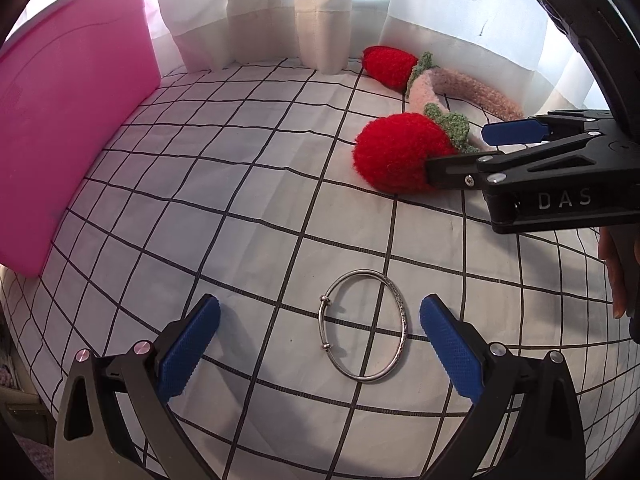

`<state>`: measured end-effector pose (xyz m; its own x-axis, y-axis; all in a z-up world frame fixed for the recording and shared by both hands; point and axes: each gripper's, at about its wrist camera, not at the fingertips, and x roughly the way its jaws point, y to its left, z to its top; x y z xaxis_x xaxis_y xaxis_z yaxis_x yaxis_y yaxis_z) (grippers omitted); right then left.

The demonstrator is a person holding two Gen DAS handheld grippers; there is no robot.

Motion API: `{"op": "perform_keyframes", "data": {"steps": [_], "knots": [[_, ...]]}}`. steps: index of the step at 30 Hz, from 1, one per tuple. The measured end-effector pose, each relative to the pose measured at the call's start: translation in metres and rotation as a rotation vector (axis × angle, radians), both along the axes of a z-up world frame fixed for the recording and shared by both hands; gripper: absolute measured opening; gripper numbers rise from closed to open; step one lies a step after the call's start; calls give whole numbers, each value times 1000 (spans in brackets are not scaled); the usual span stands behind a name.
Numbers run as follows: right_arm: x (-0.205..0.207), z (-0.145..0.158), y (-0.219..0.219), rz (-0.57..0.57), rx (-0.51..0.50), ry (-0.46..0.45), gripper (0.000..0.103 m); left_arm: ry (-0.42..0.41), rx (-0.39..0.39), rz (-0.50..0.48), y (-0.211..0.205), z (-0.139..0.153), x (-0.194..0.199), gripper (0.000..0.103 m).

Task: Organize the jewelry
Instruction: 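Grasp the silver bangle with the left tool while the right tool grasps the pink headband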

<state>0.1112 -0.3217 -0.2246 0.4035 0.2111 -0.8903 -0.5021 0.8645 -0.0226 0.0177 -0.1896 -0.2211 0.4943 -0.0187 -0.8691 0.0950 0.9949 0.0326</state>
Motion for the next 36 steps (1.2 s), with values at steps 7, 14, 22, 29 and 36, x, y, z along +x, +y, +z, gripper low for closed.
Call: {"op": "perform_keyframes", "data": {"steps": [7,14,22,29,36], "knots": [[-3,-9,7,27,-59,2,82,-6,-1,2,-1,0,-3,98],[-4,-10,6,-18,-13,-22,82,4,-2,-11,-1,0,-2,98],[-13,-3,2,-32,8,-41,37,-11,-5,-41,5,3,-11,86],[-29,0,1,-70,20,-86,10,-22,-14,-52,20,12,-12,42],[-52,13,0,-119,108,-117,10,-24,-35,-62,41,19,-14,42]]}}
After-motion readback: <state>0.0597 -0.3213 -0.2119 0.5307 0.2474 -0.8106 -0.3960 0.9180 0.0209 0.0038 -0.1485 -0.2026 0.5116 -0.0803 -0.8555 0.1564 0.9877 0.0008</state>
